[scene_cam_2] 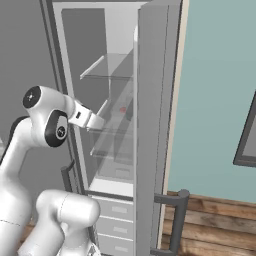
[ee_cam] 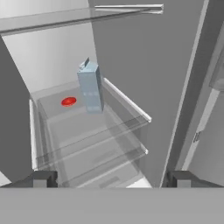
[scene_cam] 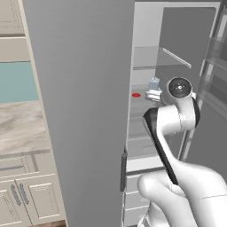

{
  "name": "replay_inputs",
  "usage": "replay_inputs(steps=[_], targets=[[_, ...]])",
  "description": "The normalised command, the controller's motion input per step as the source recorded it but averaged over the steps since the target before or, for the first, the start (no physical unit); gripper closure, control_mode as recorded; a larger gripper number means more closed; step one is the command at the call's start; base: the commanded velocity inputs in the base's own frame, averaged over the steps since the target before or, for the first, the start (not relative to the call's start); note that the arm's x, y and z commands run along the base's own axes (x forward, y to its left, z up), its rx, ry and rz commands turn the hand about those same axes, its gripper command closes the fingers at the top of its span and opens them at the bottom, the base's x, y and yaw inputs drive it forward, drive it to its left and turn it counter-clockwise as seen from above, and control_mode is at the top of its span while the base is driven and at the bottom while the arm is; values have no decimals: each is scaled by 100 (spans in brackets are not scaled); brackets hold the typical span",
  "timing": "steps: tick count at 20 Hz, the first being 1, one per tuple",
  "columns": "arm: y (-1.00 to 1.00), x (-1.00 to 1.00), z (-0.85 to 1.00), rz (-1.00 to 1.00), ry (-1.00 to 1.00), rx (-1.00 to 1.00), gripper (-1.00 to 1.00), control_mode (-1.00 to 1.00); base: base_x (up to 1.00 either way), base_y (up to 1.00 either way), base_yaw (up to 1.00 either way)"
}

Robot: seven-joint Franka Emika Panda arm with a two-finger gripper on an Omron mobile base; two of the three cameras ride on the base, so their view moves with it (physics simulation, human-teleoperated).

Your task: Take out the milk from the fridge and place it on the tray on the counter. Then take the sugar cube near the tray and place it in the tray.

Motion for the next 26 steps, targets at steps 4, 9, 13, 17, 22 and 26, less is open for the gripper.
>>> replay_inputs(steps=[4,9,13,17,22,26], targets=[[-13,26,0,-3,-10,0,-100,-100,0,0,0],[-17,48,0,0,0,0,-100,-100,0,0,0],[-10,44,0,0,0,0,-100,-100,0,0,0],[-3,46,0,0,0,0,-100,-100,0,0,0],[-14,38,0,2,0,0,-100,-100,0,0,0],[-4,43,-3,0,0,0,-100,-100,0,0,0]])
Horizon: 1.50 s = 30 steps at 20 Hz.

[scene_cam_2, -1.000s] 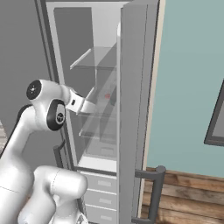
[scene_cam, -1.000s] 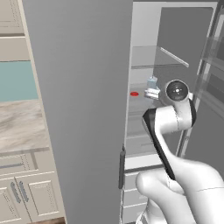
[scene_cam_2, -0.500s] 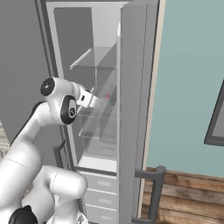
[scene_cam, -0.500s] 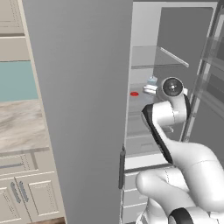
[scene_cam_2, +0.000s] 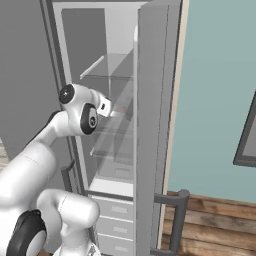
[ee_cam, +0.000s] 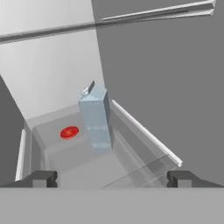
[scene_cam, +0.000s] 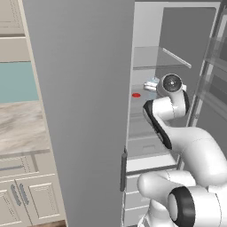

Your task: Take out the milk from the fridge and place it on the tray on the counter. Then take the sugar cube near the tray and place it in the tray.

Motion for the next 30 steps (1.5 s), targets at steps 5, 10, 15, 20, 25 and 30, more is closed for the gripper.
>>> replay_inputs(steps=[5,10,15,20,25,30], targets=[[-1,26,-7,0,0,-1,-100,-100,0,0,0],[-11,1,-2,0,0,0,-100,-100,0,0,0],[-24,0,-12,3,0,0,-100,-100,0,0,0],[-10,5,-21,5,0,0,-100,-100,0,0,0],[0,5,-35,7,-7,-2,-100,-100,0,0,0],[0,1,-3,7,-17,-1,-100,-100,0,0,0]])
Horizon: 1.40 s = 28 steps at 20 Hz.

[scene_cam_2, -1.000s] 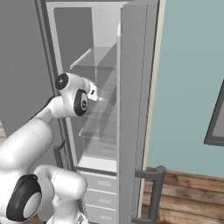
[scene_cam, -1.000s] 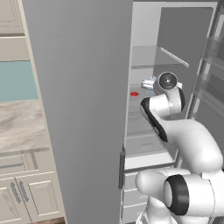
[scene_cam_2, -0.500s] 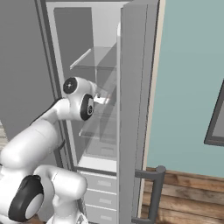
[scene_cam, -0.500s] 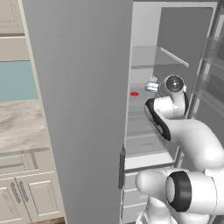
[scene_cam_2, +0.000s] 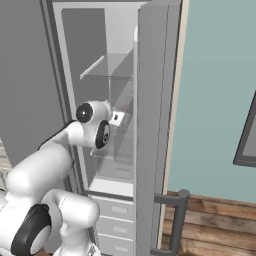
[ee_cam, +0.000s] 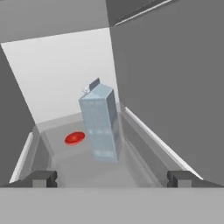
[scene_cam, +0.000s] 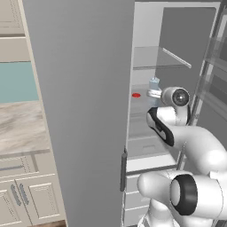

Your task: Take out the milk from the fridge and place it on the tray on the counter. Then take the sugar cube near the tray and place it in the tray.

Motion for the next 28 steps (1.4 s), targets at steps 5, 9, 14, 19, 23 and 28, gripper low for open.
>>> replay_inputs(steps=[5,9,14,19,23,28], targets=[[0,30,-1,4,-9,0,-100,-100,0,0,0],[-3,16,0,1,-4,0,-100,-100,0,0,0],[0,22,0,0,0,0,-100,-100,0,0,0],[0,33,0,0,0,-1,-100,-100,0,0,0],[-1,20,0,0,0,0,-100,-100,0,0,0],[0,34,0,0,0,0,-100,-100,0,0,0]])
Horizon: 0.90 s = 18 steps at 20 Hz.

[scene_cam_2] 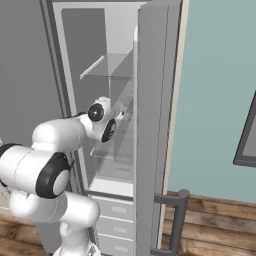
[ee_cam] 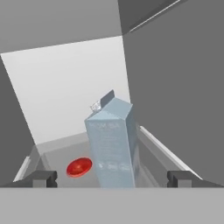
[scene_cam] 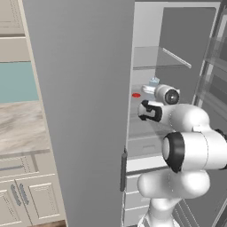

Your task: Take out the milk from the fridge and place it on the tray on the counter. Then take the sugar cube near the tray and place it in the tray.

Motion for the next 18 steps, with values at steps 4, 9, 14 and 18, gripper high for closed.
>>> replay_inputs(steps=[4,9,14,18], targets=[[-5,34,0,0,0,0,-100,-100,0,0,0],[-13,44,0,0,0,0,-100,-100,0,0,0],[-13,46,-1,0,0,0,-100,-100,0,0,0],[-12,38,0,0,0,0,-100,-100,0,0,0]])
